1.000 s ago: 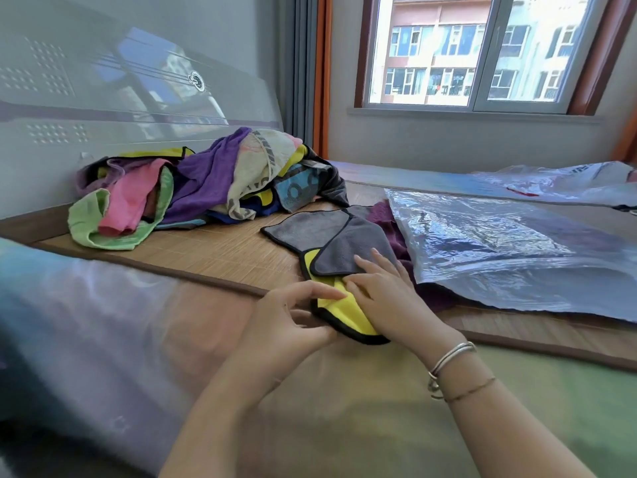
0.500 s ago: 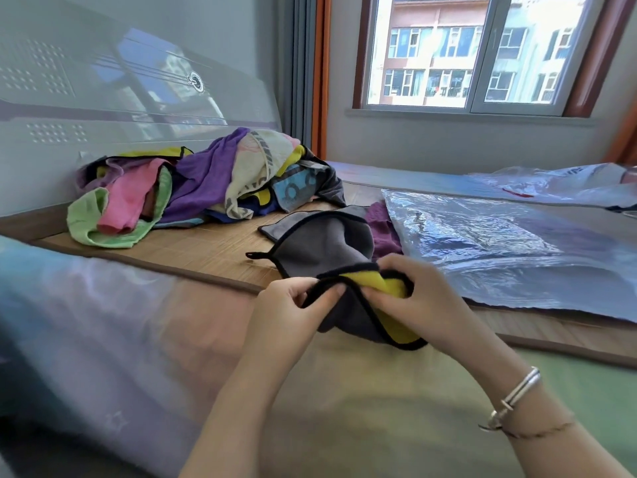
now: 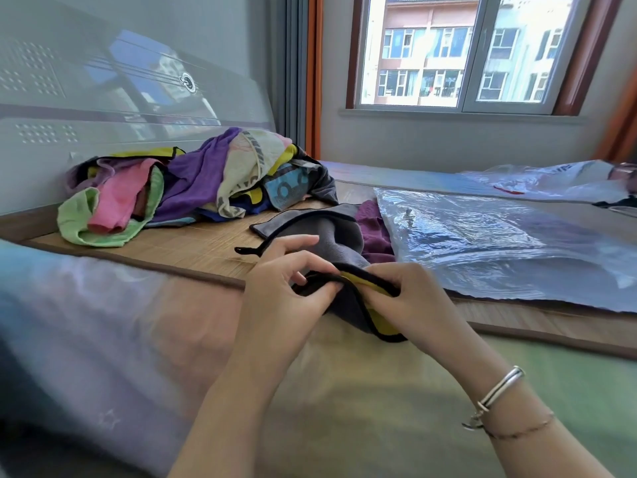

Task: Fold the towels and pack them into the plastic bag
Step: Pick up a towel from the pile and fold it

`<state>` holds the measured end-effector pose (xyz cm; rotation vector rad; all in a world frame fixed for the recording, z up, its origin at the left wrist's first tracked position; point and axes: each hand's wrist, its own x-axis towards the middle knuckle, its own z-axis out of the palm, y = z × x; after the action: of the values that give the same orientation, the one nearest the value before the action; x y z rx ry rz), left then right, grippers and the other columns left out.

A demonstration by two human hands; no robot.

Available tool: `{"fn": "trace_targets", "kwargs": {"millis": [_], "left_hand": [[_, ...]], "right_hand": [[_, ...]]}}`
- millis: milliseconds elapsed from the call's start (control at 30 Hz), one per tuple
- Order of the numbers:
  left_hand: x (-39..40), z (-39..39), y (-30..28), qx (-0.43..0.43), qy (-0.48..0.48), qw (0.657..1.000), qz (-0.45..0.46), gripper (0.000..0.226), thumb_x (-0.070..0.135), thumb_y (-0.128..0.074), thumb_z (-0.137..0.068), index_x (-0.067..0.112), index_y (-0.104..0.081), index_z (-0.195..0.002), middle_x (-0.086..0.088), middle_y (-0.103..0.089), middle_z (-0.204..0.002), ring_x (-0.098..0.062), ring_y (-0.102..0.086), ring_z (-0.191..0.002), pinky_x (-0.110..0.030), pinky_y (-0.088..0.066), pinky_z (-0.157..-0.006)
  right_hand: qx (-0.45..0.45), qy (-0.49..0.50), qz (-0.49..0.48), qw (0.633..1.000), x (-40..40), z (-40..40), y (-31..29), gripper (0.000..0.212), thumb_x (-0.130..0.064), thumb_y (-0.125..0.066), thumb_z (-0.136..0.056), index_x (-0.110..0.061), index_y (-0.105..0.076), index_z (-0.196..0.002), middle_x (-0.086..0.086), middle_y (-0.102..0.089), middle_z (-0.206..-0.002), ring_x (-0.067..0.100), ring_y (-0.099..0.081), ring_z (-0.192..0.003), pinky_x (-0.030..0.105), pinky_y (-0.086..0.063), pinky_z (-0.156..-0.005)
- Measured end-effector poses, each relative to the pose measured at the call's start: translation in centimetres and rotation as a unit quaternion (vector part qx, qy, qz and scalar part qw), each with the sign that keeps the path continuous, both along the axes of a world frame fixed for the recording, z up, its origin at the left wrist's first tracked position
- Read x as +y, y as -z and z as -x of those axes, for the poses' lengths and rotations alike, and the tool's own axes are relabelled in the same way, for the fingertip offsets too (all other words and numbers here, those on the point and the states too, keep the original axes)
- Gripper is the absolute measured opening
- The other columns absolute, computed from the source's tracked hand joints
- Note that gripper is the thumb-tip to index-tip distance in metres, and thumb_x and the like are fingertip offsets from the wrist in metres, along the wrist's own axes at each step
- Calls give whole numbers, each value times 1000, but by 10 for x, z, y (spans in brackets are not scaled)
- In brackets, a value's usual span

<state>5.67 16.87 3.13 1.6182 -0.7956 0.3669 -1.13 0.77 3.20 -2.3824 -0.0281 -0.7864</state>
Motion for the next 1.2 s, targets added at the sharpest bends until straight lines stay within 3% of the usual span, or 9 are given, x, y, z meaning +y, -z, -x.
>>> {"fn": "trace_targets", "kwargs": {"millis": [167,300,367,500,700,833,900,1000,1200], "left_hand": [[-3,-7,6,-1,7,1000,-9,21,17,-83,-70,34,-73,-75,15,-72,-93,-16,-60,-95,-23,-45,-80],[-3,-9,-1,3,-35,999,13,17,22,-83,-70,36,-73,-74,6,-68,-79,-14,-56,-82,-23,-40,-72],[-2,-6,-13,28,-17,997,63,18,18,-83,-72,33,-73,-72,13,-67,-71,-15,-54,-73,-26,-40,-67],[5,-6,-60,47,-11,993,111,21,13,-81,-73,28,-66,-69,9,-49,-56,-5,-35,-54,-21,-31,-54],[28,3,-152,16,16,996,91,27,9,-80,-74,20,-63,-91,9,-63,-79,7,-48,-53,-6,-38,-52],[43,3,-188,30,34,999,26,10,16,-76,-81,24,-69,-84,8,-68,-80,-1,-60,-71,-10,-45,-64],[48,3,-198,35,24,999,3,11,16,-75,-82,23,-68,-78,7,-68,-77,-6,-60,-71,-8,-43,-62],[55,2,-199,56,9,997,-50,13,15,-74,-83,21,-65,-75,4,-64,-73,-7,-55,-66,-4,-39,-52],[63,0,-186,93,20,988,-120,10,25,-72,-85,19,-68,-78,7,-64,-65,0,-55,-49,-15,-43,-55]], "right_hand": [[7,0,-12,1000,1,-1,1,28,-26,-63,-89,-15,-60,-63,-7,-38,-52,2,-34,-52,25,-27,-51],[23,38,35,998,1,4,-4,7,-20,-65,-85,-24,-61,-80,-11,-55,-63,4,-48,-58,23,-35,-53],[78,85,53,992,-5,8,-4,22,-11,-65,-81,-25,-56,-96,-7,-61,-84,11,-57,-76,26,-43,-62],[97,146,-120,977,-9,27,-31,29,-3,-64,-82,-27,-52,-90,-4,-60,-98,19,-65,-83,40,-57,-73],[35,43,-395,917,-8,70,-148,18,6,-44,-93,-10,-52,-94,16,-57,-90,24,-66,-49,29,-56,-49],[-14,-62,-479,875,-5,85,-213,16,6,-46,-94,-7,-51,-85,18,-65,-96,39,-72,-80,33,-61,-67],[37,-104,-455,884,-1,91,-230,11,4,-48,-92,-3,-55,-88,20,-69,-101,37,-70,-93,32,-59,-78],[165,-13,-220,961,1,92,-231,20,1,-66,-85,-2,-62,-104,15,-70,-107,23,-70,-96,21,-58,-73],[40,87,-68,993,13,94,-228,12,-11,-62,-92,0,-65,-92,6,-61,-46,16,-60,-37,20,-50,-42]]}}
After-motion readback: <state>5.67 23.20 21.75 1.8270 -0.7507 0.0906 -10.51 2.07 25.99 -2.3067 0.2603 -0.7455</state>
